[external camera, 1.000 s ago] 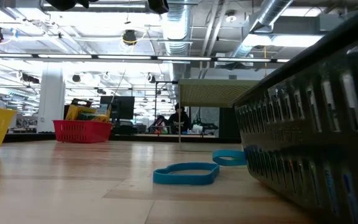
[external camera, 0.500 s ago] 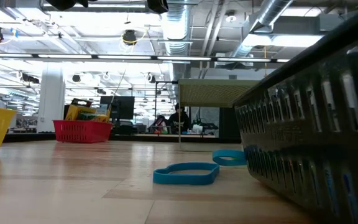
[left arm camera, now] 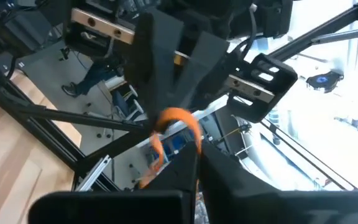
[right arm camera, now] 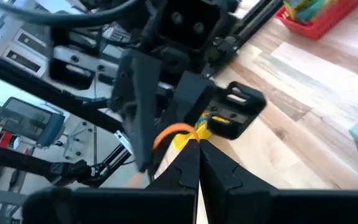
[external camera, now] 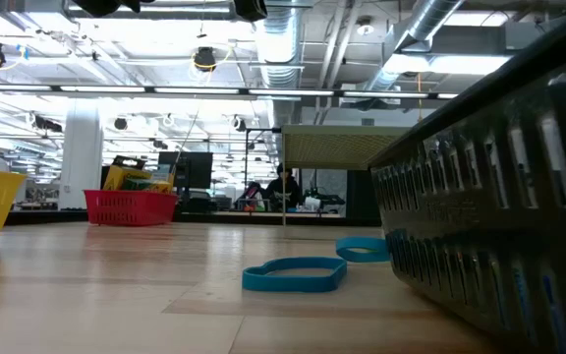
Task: Pick & Place Office Desk Supplies
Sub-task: Put the orange rubber band into the yellow bin
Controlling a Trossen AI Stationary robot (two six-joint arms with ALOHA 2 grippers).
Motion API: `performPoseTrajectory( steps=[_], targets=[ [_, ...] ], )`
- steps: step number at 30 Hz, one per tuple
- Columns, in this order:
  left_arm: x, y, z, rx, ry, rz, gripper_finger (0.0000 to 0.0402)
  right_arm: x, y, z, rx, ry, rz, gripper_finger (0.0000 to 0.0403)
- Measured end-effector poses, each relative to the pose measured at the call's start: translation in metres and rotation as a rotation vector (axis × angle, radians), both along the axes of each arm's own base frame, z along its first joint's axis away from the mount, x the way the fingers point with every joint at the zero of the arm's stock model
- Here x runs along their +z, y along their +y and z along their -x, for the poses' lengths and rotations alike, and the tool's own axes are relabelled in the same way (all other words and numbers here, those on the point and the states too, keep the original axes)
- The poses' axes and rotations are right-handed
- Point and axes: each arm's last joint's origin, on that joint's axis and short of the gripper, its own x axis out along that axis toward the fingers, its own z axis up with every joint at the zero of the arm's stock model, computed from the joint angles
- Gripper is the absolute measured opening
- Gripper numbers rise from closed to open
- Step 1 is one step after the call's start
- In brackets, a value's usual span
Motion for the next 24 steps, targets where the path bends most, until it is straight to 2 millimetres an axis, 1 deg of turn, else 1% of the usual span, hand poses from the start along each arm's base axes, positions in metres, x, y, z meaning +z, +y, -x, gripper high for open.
performPoseTrajectory(
  steps=[2,4,8,12,15,17,20,22,24],
  targets=[
    [0.0,-0.001,0.0,-0.004,-0.001,-0.002,0.0005,0.003,0.002,-0.001,0.008,-0.032,0.01,0.0004],
    [0.0,-0.003,0.001,-0.018,-0.001,-0.004,0.0002,0.005,0.002,-0.001,-0.011,-0.056,0.015,0.002],
    [0.003,-0.017,0.008,-0.103,0.026,-0.015,0.0001,0.006,0.0,-0.001,-0.037,-0.064,0.014,0.0081],
    [0.003,-0.032,0.025,-0.172,0.197,-0.059,0.0001,0.007,-0.004,-0.001,-0.053,-0.06,0.016,0.0148],
    [0.007,-0.042,0.049,-0.228,0.348,-0.077,0.0001,0.0,-0.009,0.001,-0.075,0.009,0.006,0.0184],
    [0.011,-0.046,0.069,-0.26,0.445,-0.067,0.0001,-0.007,-0.011,0.004,-0.07,0.094,-0.018,0.0197],
    [0.018,-0.05,0.103,-0.274,0.59,-0.029,0.0001,-0.021,-0.008,0.014,-0.069,0.269,-0.08,0.0199],
    [0.021,-0.051,0.125,-0.271,0.683,0.016,0.0001,-0.03,-0.003,0.025,-0.083,0.401,-0.112,0.0193],
    [0.02,-0.051,0.145,-0.252,0.797,0.064,0.0001,-0.038,0.003,0.036,-0.094,0.518,-0.136,0.0182]
  ],
)
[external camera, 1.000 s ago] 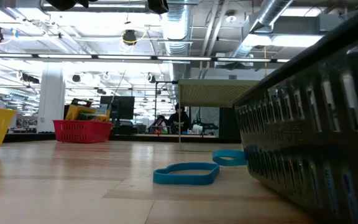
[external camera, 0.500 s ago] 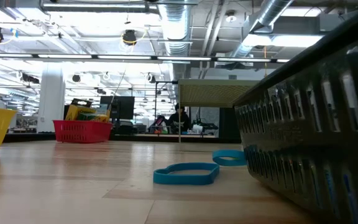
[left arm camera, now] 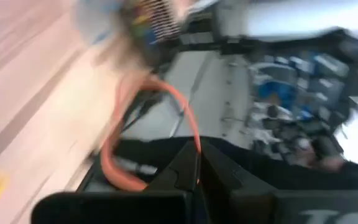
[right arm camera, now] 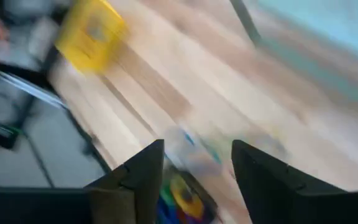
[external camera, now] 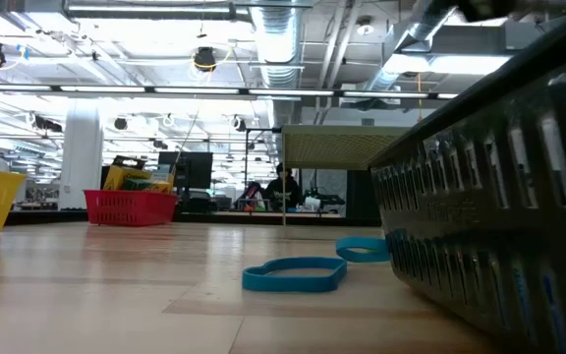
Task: Pick & Place Office Desk Supplies
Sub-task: Put the orange rubber band into the yellow bin
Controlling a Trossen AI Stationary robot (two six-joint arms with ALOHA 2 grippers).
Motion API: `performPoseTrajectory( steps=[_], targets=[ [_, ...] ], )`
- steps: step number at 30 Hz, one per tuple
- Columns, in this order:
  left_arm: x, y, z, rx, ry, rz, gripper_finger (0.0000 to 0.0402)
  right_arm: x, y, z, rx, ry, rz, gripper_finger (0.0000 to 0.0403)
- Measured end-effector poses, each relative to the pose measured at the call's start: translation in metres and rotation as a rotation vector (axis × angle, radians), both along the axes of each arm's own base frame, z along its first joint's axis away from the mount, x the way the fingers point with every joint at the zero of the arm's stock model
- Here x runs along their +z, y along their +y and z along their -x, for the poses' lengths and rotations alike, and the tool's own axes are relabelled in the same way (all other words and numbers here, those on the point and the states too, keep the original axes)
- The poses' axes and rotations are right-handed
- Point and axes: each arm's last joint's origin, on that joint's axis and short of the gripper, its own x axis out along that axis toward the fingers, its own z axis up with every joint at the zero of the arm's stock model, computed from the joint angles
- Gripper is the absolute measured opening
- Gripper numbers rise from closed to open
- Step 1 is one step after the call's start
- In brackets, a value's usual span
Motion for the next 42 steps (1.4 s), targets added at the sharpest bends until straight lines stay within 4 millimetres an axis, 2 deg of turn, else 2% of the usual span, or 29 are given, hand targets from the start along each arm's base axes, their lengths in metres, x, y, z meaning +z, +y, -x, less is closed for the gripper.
performPoseTrajectory(
  steps=[3,6,11,19,21,23,30,35,42],
  targets=[
    [-0.006,-0.003,0.025,0.027,0.174,0.037,0.0,-0.005,0.011,0.012,-0.011,0.089,-0.028,0.0165],
    [-0.016,-0.01,0.039,0.043,0.346,0.049,0.0,-0.008,0.02,0.019,-0.022,0.134,-0.044,0.0153],
    [-0.034,-0.024,0.044,0.086,0.51,0.014,0.0,-0.031,0.032,0.019,-0.021,0.321,-0.013,0.0148],
    [-0.054,-0.035,0.033,0.15,0.572,-0.079,0.0,-0.092,0.037,-0.014,0.022,0.42,-0.044,0.0174],
    [-0.059,-0.033,0.034,0.201,0.599,-0.121,0.0,-0.104,0.034,-0.016,0.013,0.456,-0.031,0.0175],
    [-0.063,-0.029,0.036,0.262,0.623,-0.167,0.0,-0.111,0.031,-0.018,-0.002,0.458,-0.034,0.0174],
    [-0.071,-0.009,0.051,0.411,0.769,-0.342,0.0,-0.131,0.021,-0.008,-0.073,0.493,-0.042,0.016],
    [-0.071,-0.008,0.054,0.4,0.804,-0.346,0.0,-0.156,0.023,-0.013,-0.051,0.436,-0.133,0.0158],
    [-0.074,-0.008,0.053,0.407,0.817,-0.363,0.0,-0.179,0.021,-0.015,-0.069,0.453,-0.127,0.0158]
  ],
)
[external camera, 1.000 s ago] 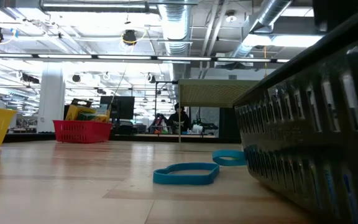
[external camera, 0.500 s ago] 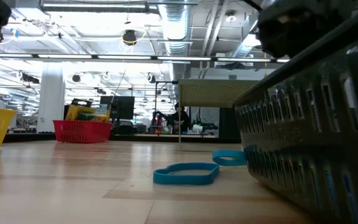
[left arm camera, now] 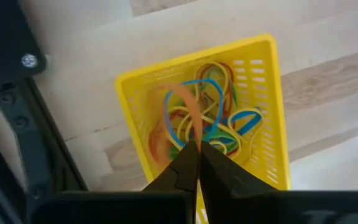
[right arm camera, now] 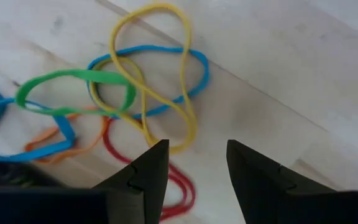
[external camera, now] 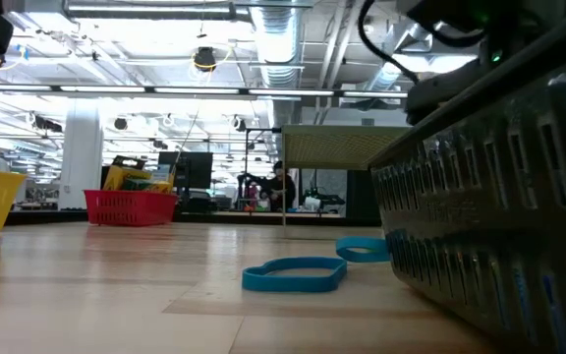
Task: Pick & Place Office Desk Supplies
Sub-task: Put the orange rubber band into the yellow bin
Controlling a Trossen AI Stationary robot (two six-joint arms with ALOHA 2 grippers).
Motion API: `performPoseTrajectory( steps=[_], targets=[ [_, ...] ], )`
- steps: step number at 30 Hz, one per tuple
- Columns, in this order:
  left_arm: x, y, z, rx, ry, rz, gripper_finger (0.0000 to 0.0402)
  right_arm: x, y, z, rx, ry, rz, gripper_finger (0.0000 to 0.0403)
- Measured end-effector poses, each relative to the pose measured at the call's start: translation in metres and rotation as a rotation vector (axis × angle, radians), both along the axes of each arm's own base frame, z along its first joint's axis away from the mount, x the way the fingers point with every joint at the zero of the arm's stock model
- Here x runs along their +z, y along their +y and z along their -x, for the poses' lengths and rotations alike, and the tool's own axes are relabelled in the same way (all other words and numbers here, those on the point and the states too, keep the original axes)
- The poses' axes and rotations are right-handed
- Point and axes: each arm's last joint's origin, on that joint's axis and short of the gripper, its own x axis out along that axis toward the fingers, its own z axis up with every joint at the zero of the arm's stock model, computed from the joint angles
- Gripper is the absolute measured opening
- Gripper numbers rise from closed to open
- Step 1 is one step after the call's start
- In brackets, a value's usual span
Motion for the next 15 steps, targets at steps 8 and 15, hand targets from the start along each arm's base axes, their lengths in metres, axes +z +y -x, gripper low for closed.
performPoseTrajectory(
  steps=[8,15],
  targets=[
    [-0.008,-0.001,0.0,0.027,0.019,0.019,0.0,-0.012,0.003,-0.007,0.006,-0.008,0.003,0.0149],
    [-0.019,-0.007,-0.006,0.031,-0.081,0.091,0.0014,-0.011,0.002,-0.005,0.001,-0.006,0.027,0.011]
  ],
)
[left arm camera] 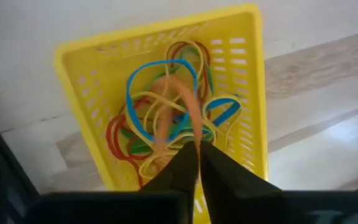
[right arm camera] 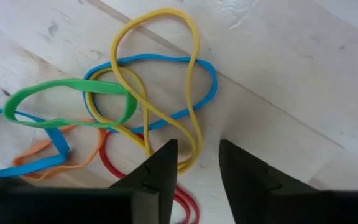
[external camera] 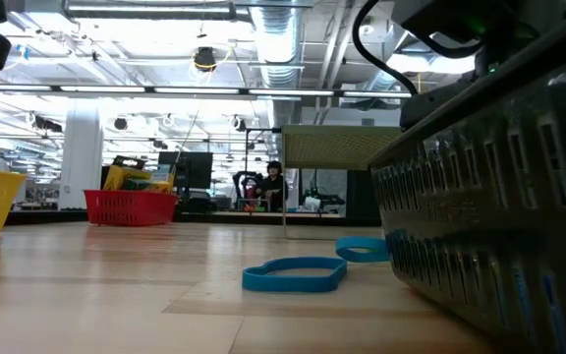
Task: Pick & Place Office Desk Supplies
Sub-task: Put the orange rubber band into the yellow bin
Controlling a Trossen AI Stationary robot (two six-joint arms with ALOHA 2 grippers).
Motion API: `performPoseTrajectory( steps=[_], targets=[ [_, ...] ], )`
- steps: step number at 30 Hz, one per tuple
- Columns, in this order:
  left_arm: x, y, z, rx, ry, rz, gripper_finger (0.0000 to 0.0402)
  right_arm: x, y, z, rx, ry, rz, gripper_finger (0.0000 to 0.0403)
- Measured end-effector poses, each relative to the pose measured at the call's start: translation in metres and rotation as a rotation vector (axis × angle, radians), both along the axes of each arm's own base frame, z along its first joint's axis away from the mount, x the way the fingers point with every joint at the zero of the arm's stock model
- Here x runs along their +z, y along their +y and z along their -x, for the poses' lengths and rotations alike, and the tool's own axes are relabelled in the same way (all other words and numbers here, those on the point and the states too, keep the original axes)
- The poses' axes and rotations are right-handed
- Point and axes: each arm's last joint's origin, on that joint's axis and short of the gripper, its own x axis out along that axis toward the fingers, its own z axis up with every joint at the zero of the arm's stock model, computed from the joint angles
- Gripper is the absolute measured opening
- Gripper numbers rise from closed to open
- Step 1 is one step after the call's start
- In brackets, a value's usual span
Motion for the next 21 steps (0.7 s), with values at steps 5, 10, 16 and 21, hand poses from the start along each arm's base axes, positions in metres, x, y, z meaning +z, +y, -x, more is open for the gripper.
performPoseTrajectory(
  steps=[5,10,16,21],
  targets=[
    [-0.0022,-0.0015,-0.0012,0.003,-0.016,0.022,0.0058,-0.0002,-0.0003,0.0006,0.015,0.004,0.007,0.0069],
    [-0.0003,-0.0052,-0.0051,-0.003,-0.069,0.052,0.0124,-0.0004,0.0004,0.0003,0.029,-0.003,0.011,0.001],
    [-0.0003,-0.005,-0.0048,-0.028,-0.068,0.041,0.0205,0.0004,0.0031,-0.0036,0.033,-0.056,0.021,0.0003],
    [-0.0014,-0.0024,-0.0026,-0.03,-0.044,0.013,0.0256,0.0039,0.0061,-0.0053,0.023,-0.073,0.038,0.0002]
  ],
)
